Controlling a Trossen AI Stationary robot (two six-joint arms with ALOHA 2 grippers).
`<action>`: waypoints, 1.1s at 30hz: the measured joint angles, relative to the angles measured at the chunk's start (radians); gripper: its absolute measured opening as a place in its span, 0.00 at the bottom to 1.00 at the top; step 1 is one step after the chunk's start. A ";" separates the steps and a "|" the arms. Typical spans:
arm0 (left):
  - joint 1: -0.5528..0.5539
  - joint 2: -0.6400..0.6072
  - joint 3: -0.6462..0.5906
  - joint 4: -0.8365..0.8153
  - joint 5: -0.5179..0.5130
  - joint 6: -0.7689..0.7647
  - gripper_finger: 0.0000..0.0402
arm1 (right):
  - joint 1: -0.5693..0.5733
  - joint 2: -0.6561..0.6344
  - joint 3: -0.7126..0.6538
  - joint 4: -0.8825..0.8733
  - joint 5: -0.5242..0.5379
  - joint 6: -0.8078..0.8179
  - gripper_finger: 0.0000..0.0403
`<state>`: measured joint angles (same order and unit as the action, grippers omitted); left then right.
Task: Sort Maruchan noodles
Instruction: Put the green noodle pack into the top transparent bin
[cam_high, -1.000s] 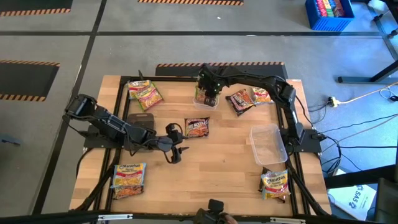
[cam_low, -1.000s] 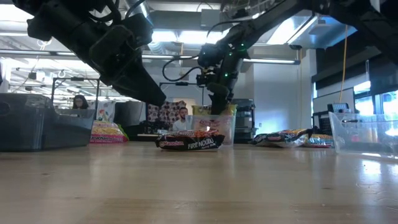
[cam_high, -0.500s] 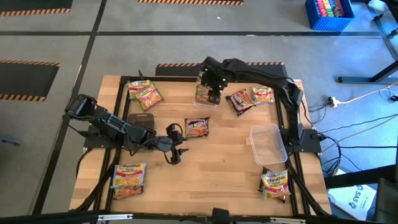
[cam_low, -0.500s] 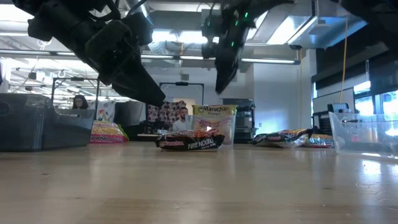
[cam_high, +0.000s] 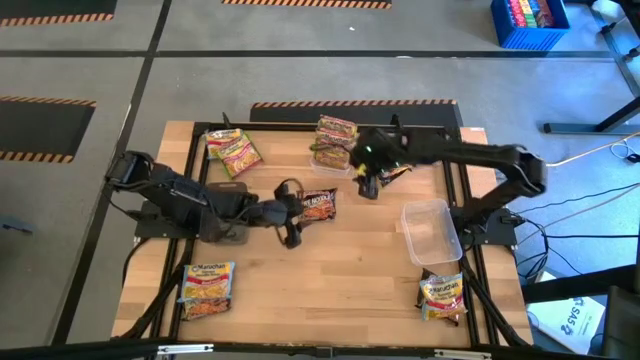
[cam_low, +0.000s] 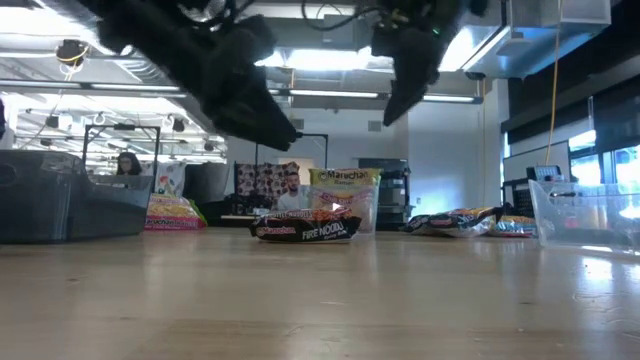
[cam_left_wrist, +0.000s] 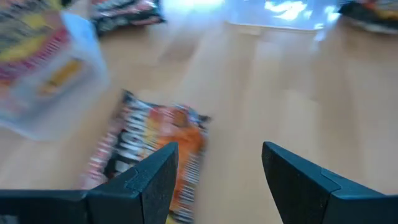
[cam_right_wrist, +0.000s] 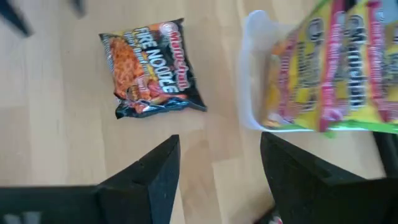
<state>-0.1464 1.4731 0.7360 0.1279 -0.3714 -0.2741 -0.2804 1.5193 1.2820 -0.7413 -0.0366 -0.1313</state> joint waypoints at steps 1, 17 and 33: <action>0.021 0.000 0.026 -0.055 0.000 0.015 0.56 | 0.014 -0.026 -0.060 0.068 0.000 0.001 0.51; 0.519 -0.004 0.317 -1.026 -0.148 0.026 0.56 | 0.225 -0.122 -0.457 0.542 -0.034 0.160 0.51; 1.085 0.063 0.317 -1.043 0.076 0.075 0.56 | 0.356 -0.122 -0.494 0.638 0.076 0.232 0.51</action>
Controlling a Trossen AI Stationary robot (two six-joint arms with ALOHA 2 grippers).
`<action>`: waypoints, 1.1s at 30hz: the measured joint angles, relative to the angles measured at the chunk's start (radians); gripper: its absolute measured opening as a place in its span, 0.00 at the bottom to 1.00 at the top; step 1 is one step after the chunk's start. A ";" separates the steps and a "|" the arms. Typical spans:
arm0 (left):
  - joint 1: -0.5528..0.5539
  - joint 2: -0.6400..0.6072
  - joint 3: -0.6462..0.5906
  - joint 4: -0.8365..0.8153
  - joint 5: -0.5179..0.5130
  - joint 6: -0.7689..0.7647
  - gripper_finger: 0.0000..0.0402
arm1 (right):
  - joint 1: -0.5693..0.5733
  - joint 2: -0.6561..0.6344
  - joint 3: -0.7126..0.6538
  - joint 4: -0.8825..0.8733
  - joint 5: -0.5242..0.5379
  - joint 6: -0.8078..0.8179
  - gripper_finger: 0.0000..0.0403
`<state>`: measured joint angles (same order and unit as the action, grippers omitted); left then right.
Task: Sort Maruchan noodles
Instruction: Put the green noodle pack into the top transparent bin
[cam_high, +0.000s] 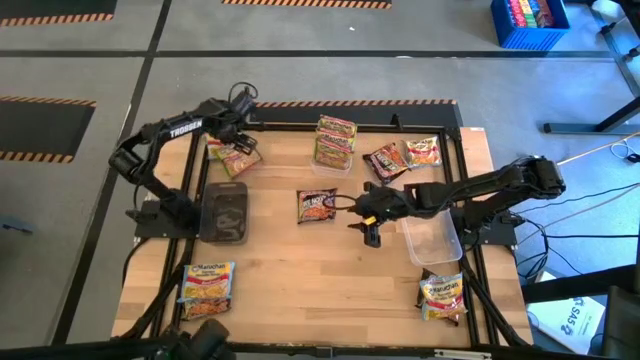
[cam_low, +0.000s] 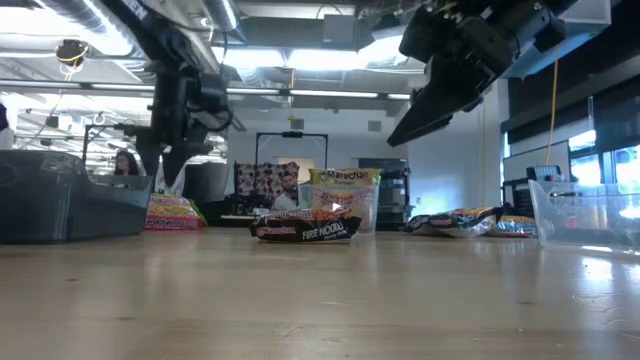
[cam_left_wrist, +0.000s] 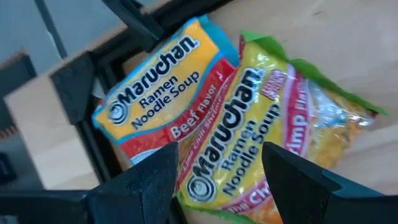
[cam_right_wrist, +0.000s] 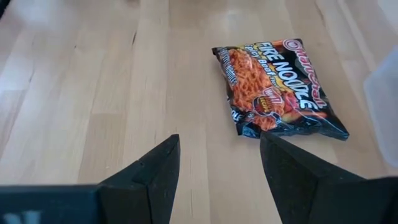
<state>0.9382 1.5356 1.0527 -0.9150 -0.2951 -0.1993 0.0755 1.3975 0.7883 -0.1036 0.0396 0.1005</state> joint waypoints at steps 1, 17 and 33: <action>0.009 0.015 0.000 0.003 0.015 0.008 0.56 | 0.005 0.000 0.000 0.000 0.009 0.000 0.51; -0.049 0.128 0.001 0.045 0.280 0.097 0.56 | 0.003 0.000 0.000 0.007 0.025 -0.001 0.51; -0.279 0.135 0.001 0.093 0.277 0.026 0.56 | 0.004 0.001 0.000 0.025 0.055 -0.001 0.51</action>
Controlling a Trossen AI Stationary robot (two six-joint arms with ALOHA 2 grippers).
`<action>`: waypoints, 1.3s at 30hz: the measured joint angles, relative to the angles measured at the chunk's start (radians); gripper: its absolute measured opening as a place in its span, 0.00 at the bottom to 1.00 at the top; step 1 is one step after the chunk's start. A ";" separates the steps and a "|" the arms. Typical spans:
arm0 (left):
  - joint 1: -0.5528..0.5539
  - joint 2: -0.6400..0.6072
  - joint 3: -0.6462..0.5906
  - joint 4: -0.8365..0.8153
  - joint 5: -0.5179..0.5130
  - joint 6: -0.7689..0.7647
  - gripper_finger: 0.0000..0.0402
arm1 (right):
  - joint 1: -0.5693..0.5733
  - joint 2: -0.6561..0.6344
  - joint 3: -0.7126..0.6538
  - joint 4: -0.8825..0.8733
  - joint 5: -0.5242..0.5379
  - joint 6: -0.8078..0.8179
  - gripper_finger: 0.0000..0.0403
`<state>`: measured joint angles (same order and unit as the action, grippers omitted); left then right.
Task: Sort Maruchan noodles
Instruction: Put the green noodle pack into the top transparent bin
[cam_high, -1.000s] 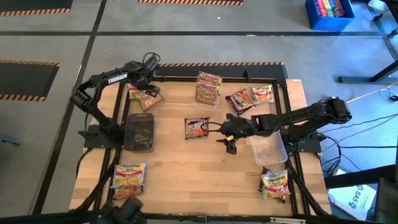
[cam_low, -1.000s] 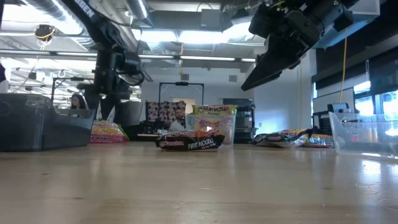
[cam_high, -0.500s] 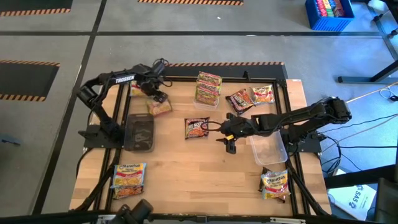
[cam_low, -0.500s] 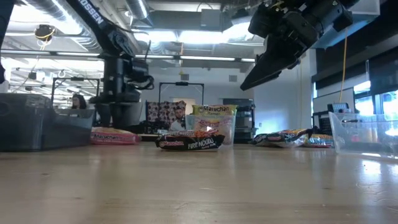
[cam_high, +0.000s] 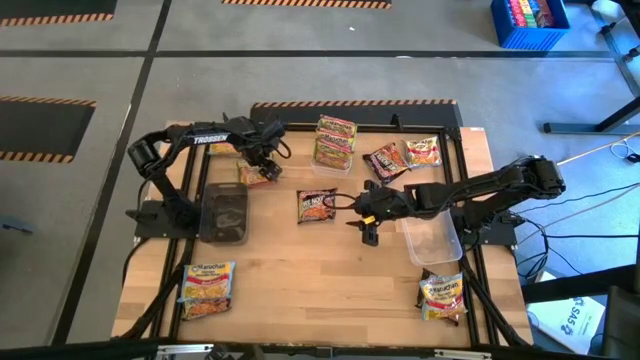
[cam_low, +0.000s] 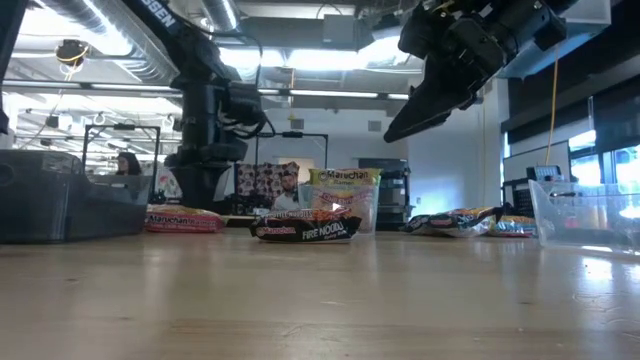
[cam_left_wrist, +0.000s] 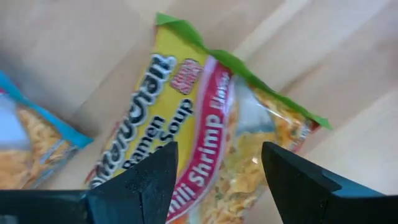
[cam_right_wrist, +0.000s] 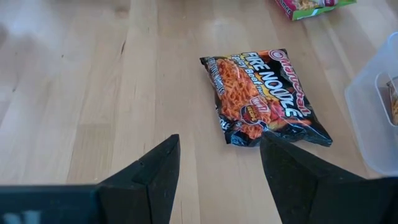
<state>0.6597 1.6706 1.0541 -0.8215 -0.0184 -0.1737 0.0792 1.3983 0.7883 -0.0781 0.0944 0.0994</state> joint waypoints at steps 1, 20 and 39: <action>-0.003 0.007 0.000 -0.002 -0.002 -0.012 0.56 | 0.000 0.000 0.000 0.001 0.000 0.000 0.51; -0.127 0.070 0.004 0.071 0.081 -0.051 0.56 | 0.000 0.000 0.000 0.002 0.000 -0.006 0.51; -0.435 0.071 0.002 0.044 0.077 -0.378 0.56 | 0.000 0.000 0.000 -0.001 0.000 -0.034 0.51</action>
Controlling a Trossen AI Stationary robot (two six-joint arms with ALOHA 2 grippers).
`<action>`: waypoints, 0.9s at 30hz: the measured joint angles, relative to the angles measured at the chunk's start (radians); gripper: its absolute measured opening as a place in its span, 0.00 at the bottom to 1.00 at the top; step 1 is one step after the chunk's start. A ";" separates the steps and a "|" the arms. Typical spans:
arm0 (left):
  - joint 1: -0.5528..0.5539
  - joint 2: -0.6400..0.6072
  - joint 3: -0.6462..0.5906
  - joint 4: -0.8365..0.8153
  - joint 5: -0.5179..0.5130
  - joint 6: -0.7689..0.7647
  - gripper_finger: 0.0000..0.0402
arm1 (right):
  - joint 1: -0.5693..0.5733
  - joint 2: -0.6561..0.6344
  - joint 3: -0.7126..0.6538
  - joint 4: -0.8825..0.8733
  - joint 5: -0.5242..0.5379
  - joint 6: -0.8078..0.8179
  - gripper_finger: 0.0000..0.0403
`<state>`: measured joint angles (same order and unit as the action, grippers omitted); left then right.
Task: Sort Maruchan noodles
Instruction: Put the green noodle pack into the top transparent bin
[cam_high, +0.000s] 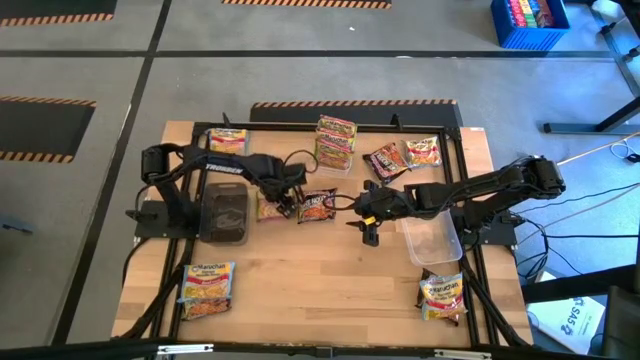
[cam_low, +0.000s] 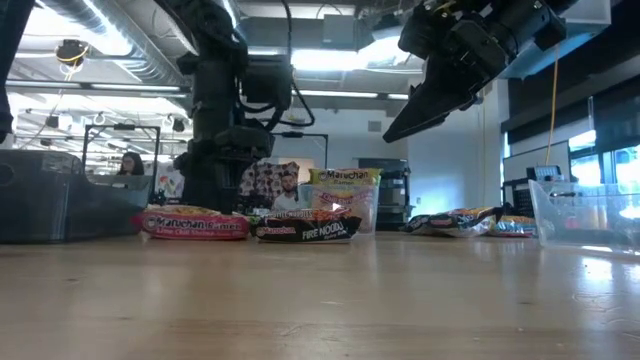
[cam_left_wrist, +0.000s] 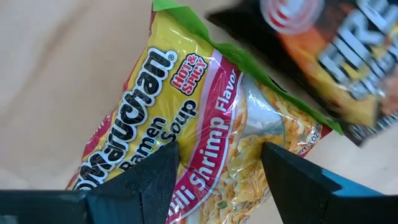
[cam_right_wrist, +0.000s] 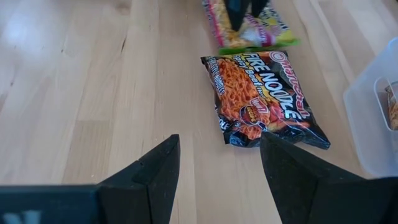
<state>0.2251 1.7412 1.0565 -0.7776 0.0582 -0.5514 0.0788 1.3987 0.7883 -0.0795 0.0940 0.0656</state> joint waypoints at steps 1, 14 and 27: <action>-0.016 0.000 0.000 0.000 0.000 -0.023 0.56 | 0.000 0.000 0.000 0.000 0.000 -0.003 0.51; -0.281 0.001 -0.001 0.013 -0.002 -0.244 0.56 | 0.000 0.000 0.000 -0.014 0.000 0.005 0.51; -0.506 0.008 -0.005 0.347 -0.027 -0.151 0.56 | 0.000 0.000 0.000 -0.028 -0.002 0.042 0.51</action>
<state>-0.2809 1.7489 1.0517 -0.4309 0.0312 -0.7025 0.0786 1.3987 0.7883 -0.1070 0.0921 0.1074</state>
